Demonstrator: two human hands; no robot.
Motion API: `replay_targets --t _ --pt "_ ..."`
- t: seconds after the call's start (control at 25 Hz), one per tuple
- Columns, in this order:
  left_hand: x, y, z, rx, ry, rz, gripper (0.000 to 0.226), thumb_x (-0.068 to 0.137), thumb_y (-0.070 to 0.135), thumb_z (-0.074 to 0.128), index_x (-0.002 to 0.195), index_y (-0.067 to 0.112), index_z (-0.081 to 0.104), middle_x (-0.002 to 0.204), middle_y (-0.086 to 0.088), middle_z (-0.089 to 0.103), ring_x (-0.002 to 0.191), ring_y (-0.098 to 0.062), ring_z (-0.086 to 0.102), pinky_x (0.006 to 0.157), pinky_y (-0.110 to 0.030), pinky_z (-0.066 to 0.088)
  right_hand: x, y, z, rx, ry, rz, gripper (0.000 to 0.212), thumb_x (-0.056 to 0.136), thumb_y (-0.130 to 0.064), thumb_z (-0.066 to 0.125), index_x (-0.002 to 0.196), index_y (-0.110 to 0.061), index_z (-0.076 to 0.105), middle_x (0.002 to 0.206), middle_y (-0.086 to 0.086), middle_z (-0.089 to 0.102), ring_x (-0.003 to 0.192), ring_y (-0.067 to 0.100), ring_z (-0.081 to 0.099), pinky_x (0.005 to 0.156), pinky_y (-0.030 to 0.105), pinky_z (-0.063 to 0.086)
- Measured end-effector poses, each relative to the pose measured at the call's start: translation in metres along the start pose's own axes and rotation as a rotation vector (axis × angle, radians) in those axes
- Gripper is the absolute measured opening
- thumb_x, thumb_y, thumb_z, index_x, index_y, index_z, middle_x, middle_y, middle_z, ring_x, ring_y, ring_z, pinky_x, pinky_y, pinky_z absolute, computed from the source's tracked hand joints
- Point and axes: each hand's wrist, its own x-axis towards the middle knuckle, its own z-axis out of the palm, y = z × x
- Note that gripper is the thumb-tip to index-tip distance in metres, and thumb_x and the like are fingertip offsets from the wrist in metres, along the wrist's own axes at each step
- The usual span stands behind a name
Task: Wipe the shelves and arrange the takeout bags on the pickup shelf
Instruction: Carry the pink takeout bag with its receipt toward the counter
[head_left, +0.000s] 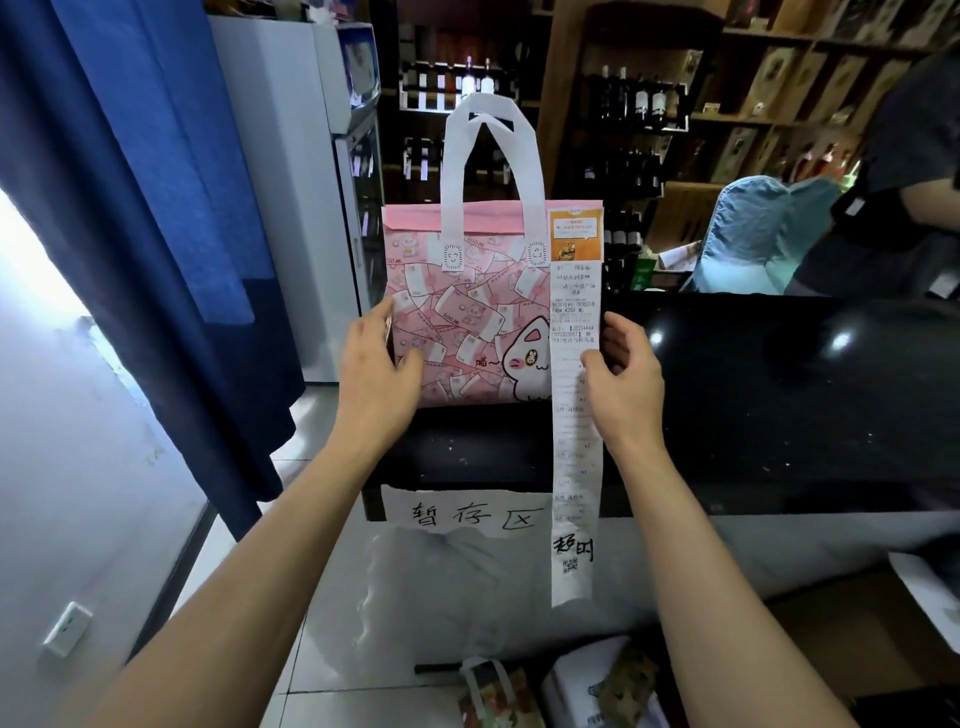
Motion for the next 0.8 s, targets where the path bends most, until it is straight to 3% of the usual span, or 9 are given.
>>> replay_targets --t 0.12,0.32,0.44,0.56,0.68,0.8 --pt "-0.006 0.002 -0.002 0.109 0.018 0.096 0.055 0.094 0.018 0.058 0.147 0.019 0.042 0.142 -0.005 0.042 0.130 -0.021 0.043 0.107 -0.029 0.031 -0.008 -0.002 -0.001 -0.146 -0.003 -0.076 0.042 0.091 -0.029 0.060 0.133 -0.032 0.057 0.132 -0.009 0.059 0.123 0.011 0.053 0.105 0.044 0.048" --pt "-0.027 0.011 -0.007 0.216 0.021 0.132 0.041 0.093 0.017 0.056 0.134 0.020 0.056 0.136 -0.001 0.050 0.124 -0.020 0.043 0.102 -0.023 0.026 -0.029 0.000 -0.005 -0.326 0.093 -0.247 0.049 0.092 -0.025 0.058 0.140 -0.027 0.050 0.137 -0.002 0.054 0.123 0.015 0.046 0.105 0.036 0.039" --pt "-0.051 0.019 -0.004 0.268 0.022 0.143 0.036 0.093 0.019 0.056 0.129 0.021 0.059 0.131 0.002 0.054 0.119 -0.016 0.046 0.099 -0.021 0.026 -0.040 0.003 -0.012 -0.329 0.065 -0.299 0.042 0.092 -0.021 0.059 0.133 -0.022 0.057 0.133 0.000 0.056 0.118 0.014 0.046 0.100 0.030 0.036" --pt "-0.076 0.026 0.003 0.322 0.060 0.101 0.033 0.093 0.021 0.056 0.125 0.023 0.061 0.128 0.005 0.056 0.116 -0.015 0.048 0.098 -0.025 0.029 -0.049 0.007 -0.018 -0.356 -0.059 -0.381 0.033 0.092 -0.021 0.059 0.125 -0.021 0.063 0.127 -0.001 0.062 0.114 0.019 0.049 0.097 0.032 0.037" --pt "-0.112 0.034 0.010 0.382 0.074 0.021 0.033 0.093 0.024 0.055 0.125 0.024 0.060 0.127 0.005 0.054 0.114 -0.017 0.049 0.099 -0.027 0.034 -0.059 0.012 -0.024 -0.325 -0.230 -0.419 0.032 0.092 -0.022 0.060 0.124 -0.024 0.063 0.127 -0.004 0.062 0.109 0.011 0.043 0.098 0.032 0.035" --pt "-0.154 0.045 0.013 0.442 0.125 -0.094 0.032 0.093 0.024 0.056 0.124 0.024 0.061 0.127 0.004 0.056 0.111 -0.020 0.052 0.101 -0.040 0.044 -0.074 0.016 -0.035 -0.242 -0.406 -0.460 0.030 0.093 -0.025 0.059 0.123 -0.027 0.063 0.126 -0.008 0.061 0.114 0.010 0.046 0.104 0.035 0.038"
